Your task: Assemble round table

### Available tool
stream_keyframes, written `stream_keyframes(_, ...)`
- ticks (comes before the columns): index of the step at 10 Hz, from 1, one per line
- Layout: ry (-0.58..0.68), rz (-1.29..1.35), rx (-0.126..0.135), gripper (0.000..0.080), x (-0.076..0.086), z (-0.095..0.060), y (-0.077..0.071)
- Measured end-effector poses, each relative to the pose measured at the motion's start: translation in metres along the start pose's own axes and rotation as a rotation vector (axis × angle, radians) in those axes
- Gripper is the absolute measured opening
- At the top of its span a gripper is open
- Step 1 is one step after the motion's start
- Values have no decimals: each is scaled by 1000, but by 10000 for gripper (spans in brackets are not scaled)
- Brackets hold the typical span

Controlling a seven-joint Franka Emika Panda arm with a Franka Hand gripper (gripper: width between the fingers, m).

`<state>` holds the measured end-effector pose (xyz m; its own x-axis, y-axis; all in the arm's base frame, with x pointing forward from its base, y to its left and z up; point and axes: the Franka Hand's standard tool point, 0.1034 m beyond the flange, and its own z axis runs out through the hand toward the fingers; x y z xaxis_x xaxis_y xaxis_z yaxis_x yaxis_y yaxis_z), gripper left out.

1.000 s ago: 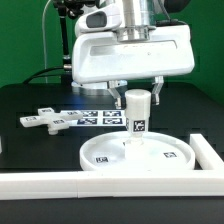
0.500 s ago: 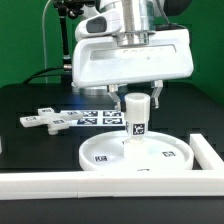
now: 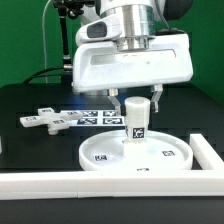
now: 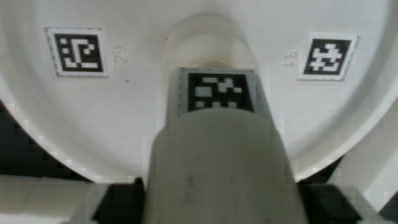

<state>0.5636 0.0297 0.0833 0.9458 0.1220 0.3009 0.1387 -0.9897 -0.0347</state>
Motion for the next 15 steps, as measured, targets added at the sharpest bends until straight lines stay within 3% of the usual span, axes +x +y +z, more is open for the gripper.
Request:
stream_keyframes(1,0,0,0,409,0,0,0)
stream_keyframes(2,-1,0,0,491,0,0,0)
stream_keyframes(3,-2,3,0,491,0,0,1)
stream_keyframes(4,-2,7,0,614,1,-3,3)
stream_keyframes(5,3,6,-1,642,3,-6,3)
stream_keyframes(10,-18,6,14,649,18,-33,1)
stream_keyframes(14,-105,0,40,649,8,-24,-2)
stream_keyframes(15,-202,-3,70,649,3,-22,-5)
